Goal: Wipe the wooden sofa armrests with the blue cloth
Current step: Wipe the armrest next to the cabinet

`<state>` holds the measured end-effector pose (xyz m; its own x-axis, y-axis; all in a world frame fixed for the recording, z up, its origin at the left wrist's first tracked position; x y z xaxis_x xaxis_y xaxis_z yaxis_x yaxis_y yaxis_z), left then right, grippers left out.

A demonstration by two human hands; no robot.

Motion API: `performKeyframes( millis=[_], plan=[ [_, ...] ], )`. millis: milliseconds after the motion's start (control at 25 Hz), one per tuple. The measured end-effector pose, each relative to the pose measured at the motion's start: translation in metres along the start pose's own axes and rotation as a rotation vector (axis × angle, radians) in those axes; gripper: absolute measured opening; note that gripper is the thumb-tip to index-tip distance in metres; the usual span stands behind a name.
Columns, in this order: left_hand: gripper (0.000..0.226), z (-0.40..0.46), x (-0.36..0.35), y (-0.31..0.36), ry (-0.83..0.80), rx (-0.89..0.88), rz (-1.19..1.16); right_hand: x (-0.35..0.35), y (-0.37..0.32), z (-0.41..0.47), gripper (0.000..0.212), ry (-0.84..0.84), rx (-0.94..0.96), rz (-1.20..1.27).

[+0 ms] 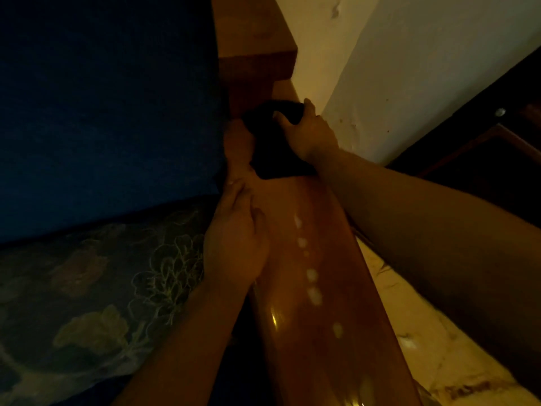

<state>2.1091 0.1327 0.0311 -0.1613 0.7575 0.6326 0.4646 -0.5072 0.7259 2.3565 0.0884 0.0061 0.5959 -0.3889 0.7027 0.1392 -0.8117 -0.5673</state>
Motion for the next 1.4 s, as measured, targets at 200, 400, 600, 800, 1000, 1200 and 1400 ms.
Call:
performKeyframes(
  millis=[200,400,600,800,1000,1200,1400],
  plan=[
    [0.039,-0.034,-0.007,0.006,0.09,0.105,-0.109,-0.033,0.052,-0.131,0.104,0.048,-0.082,-0.132],
    [0.036,-0.104,-0.035,-0.001,0.111,0.245,-0.316,-0.049,0.057,-0.169,0.103,0.0,0.208,-0.5],
    [0.032,-0.142,-0.057,-0.006,0.086,0.265,-0.382,-0.038,0.053,-0.136,0.101,0.003,-0.021,-0.151],
    [0.036,-0.189,-0.065,0.009,0.13,0.382,-0.39,-0.079,0.152,-0.349,0.094,-0.024,0.192,-0.398],
    [0.038,-0.244,-0.089,0.012,0.146,0.496,-0.424,-0.053,0.143,-0.302,0.1,-0.084,0.085,-0.202],
    [0.032,-0.279,-0.11,0.003,0.161,0.549,-0.438,-0.051,0.13,-0.272,0.098,-0.051,0.043,0.024],
    [0.035,-0.308,-0.122,0.011,0.123,0.552,-0.436,-0.089,0.233,-0.475,0.101,-0.08,0.03,-0.088]
  ],
)
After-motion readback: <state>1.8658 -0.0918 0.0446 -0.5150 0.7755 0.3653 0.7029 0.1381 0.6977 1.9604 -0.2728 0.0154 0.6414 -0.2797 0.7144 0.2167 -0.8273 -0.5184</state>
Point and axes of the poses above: each hand's wrist, its own z-axis towards the middle knuckle, its own x-axis out of the back of the hand, y = z × x, the point moved 3 cm from there along z, towards the middle knuckle, and after that the axes turned 11 degrees about -y, right-handed, at the moved point
